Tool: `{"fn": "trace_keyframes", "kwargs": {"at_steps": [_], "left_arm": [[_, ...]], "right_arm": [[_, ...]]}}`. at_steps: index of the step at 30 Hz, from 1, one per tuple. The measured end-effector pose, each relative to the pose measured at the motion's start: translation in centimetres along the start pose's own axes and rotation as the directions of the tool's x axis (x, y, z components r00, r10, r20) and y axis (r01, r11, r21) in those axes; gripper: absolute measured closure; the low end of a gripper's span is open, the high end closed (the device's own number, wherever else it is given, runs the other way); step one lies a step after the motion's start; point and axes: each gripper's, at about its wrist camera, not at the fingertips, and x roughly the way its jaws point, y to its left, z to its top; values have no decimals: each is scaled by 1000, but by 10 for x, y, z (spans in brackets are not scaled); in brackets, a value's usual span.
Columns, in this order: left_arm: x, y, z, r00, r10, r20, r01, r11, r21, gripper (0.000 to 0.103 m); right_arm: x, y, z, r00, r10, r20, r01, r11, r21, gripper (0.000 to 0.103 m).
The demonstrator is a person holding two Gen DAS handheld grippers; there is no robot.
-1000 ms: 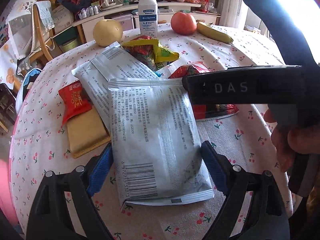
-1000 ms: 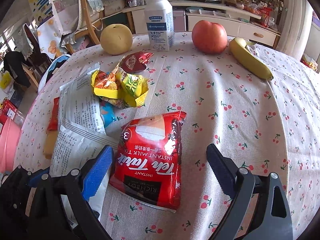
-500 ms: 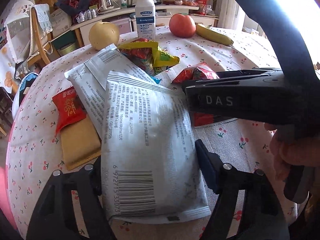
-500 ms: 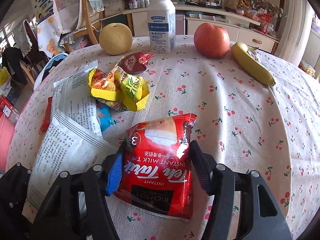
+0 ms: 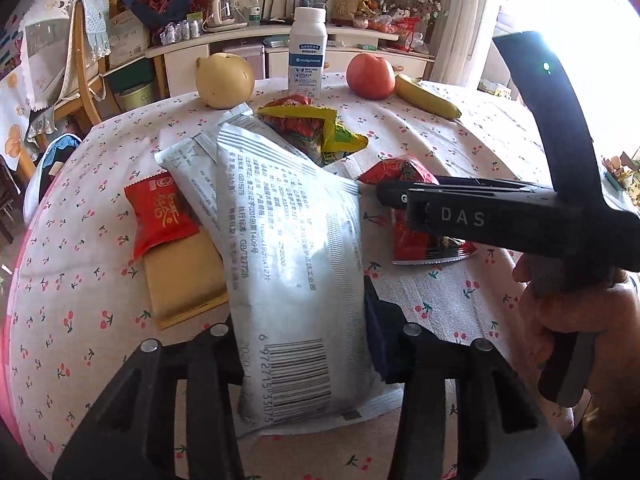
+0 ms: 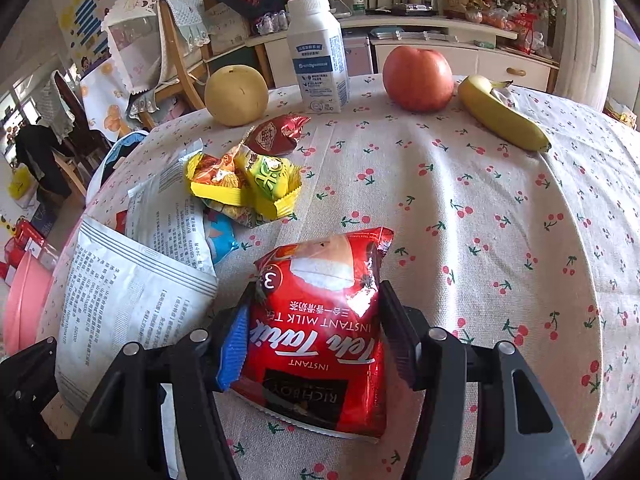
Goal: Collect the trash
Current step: 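Lift the white packet and red bag off the table with both tools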
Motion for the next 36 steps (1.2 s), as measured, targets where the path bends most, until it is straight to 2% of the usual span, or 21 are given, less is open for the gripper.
{"fn": "trace_keyframes", "kwargs": {"at_steps": [4,16,27,36], "left_arm": [[-9,17,0,999,-29,15,30,998,-62,63],[-44,59,1,996,-20,90,34,987,-155,64],[-78,101,2,986,38,164,4,968,-250,64],[-100,132,0,975,94,199,-25,945,-325,64]], "right_arm": [[-4,0,-4,1000,23,13,-23,999,37,44],[-18,21,-12,998,6,70,-7,1000,15,44],[-43,49,-8,992,31,121,-34,999,22,44],[-58,98,-6,988,74,136,-68,997,-44,44]]}}
